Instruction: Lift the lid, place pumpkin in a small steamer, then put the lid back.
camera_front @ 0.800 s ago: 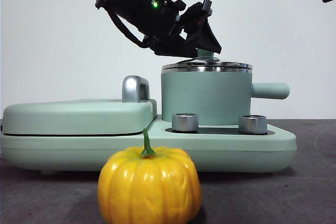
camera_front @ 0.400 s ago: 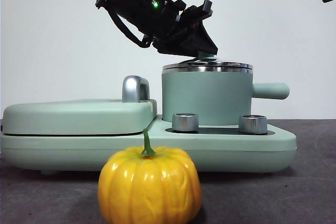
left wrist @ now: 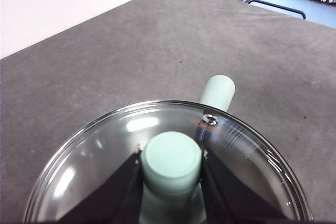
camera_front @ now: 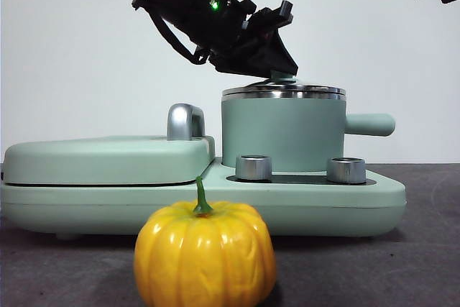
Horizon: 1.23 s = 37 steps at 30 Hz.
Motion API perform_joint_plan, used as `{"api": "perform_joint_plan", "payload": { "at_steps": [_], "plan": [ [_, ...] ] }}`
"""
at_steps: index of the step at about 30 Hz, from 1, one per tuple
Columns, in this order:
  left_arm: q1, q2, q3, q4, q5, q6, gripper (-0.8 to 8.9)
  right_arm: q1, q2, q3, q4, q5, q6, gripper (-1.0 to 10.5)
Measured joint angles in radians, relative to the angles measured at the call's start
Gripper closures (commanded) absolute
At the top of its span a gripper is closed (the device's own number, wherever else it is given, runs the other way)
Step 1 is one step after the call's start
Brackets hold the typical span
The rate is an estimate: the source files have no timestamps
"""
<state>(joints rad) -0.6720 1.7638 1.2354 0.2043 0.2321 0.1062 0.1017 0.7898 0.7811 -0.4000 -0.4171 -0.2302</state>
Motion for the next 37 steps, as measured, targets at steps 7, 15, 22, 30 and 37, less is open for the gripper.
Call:
{"api": "perform_joint_plan", "payload": {
  "at_steps": [7, 15, 22, 30, 37],
  "plan": [
    [0.004, -0.078, 0.000, -0.013, -0.019, 0.006, 8.04, 0.000, 0.000, 0.000, 0.000, 0.000, 0.000, 6.5],
    [0.007, -0.222, 0.000, -0.098, -0.019, 0.006, 8.04, 0.000, 0.000, 0.000, 0.000, 0.000, 0.000, 6.5],
    [0.064, -0.370, 0.000, -0.305, -0.034, 0.006, 8.04, 0.023, 0.000, 0.000, 0.000, -0.001, 0.000, 6.5],
    [0.179, -0.464, 0.001, -0.550, -0.102, 0.005, 8.03, 0.152, 0.000, 0.000, -0.019, -0.026, -0.014, 6.2],
    [0.290, -0.511, 0.000, -0.578, -0.104, -0.006, 8.03, 0.343, 0.031, 0.000, -0.058, -0.025, -0.036, 5.8]
  ]
}}
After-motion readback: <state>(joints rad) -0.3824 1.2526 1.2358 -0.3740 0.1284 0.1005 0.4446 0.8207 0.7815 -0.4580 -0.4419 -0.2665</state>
